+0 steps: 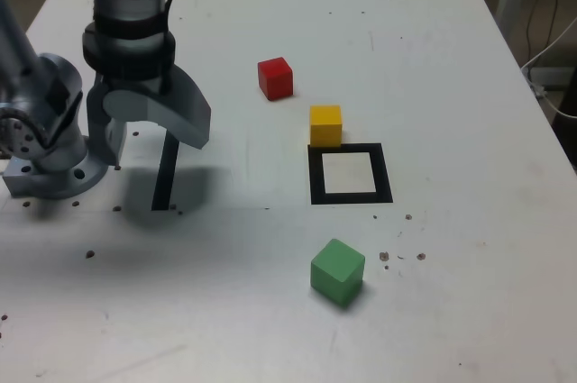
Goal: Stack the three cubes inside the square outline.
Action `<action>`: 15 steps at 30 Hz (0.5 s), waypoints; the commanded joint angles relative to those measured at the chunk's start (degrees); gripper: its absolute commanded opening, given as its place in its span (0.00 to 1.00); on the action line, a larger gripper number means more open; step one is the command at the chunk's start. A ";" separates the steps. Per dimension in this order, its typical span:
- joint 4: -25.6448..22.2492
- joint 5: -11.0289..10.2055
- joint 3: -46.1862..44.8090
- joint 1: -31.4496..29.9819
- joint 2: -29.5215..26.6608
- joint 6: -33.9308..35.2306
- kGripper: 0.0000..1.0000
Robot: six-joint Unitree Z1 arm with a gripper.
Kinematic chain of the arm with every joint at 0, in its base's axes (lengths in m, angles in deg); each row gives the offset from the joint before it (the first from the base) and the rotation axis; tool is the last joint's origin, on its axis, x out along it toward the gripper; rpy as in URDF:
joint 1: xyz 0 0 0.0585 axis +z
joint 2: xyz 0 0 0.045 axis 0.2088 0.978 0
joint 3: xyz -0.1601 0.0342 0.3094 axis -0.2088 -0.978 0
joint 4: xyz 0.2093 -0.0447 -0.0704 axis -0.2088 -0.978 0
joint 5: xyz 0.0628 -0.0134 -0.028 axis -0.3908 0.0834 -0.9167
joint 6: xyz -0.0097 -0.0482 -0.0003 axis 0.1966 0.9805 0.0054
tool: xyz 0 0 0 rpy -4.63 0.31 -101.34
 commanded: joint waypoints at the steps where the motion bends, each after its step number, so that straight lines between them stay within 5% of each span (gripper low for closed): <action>1: 0.04 -0.15 -0.06 0.11 0.31 0.00 1.00; 15: 0.19 -0.32 -0.72 0.65 -0.23 0.00 1.00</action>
